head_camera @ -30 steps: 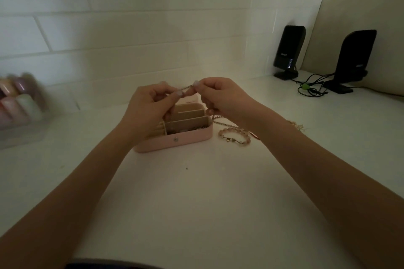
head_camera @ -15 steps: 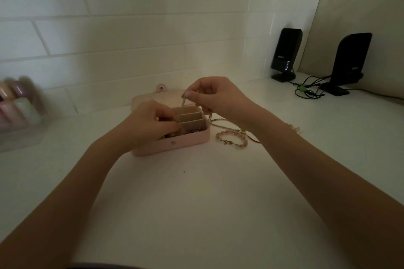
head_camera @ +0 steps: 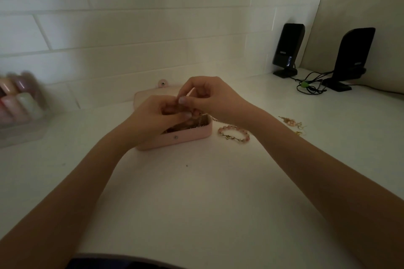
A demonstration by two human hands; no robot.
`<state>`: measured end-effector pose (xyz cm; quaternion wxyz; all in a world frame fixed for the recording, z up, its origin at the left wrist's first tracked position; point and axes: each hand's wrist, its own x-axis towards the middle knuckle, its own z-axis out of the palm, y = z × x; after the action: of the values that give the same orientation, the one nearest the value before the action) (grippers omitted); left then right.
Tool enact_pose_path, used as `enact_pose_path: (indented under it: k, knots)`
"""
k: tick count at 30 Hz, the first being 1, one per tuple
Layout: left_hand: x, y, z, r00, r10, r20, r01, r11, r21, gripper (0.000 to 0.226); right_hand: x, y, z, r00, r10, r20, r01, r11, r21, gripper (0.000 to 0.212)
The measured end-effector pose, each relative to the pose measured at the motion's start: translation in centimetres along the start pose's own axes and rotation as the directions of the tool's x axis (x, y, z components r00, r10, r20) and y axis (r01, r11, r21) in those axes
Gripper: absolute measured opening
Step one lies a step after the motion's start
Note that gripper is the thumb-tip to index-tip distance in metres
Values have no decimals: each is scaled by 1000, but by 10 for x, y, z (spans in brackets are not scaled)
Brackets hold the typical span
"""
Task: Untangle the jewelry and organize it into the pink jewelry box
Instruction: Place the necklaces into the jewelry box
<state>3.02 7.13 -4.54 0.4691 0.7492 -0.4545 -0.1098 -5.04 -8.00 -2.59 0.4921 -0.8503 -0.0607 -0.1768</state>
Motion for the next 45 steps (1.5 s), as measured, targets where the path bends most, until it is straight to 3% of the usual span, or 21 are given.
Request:
enact_pose_path:
  k: [6,9,18,24,27,30,39,45]
  knots:
    - [1,1,-2,996,-8,-85,9,1000,11,5,0,6,-1,999,26,24,-26,1000,-5,9]
    - [2,0,-4,990,4,-143,7,997,73,10,0,8,-4,998,55,32,-53,997,-50,11]
    - [-1,-1,-6,992,14,-126,32,933,359,4,0,21,-17,987,139,79,-100,922,-374,13]
    - [7,-16,-10,915,53,-400,122,908,400,17,0,35,-13,990,142,-25,-139,899,-415,16]
    - [8,-27,-7,949,-21,-313,174,866,469,33,-2,40,-6,987,163,-3,-144,864,-483,23]
    - [5,-27,-6,972,-53,-230,171,831,530,30,-5,38,-2,988,154,-23,-143,841,-522,29]
    - [-13,-11,-3,975,-66,-213,184,775,604,35,-16,19,1,987,159,-8,-137,824,-549,36]
    - [-33,-6,-2,974,-74,-212,191,769,610,23,-26,-1,7,978,208,29,-147,779,-610,30]
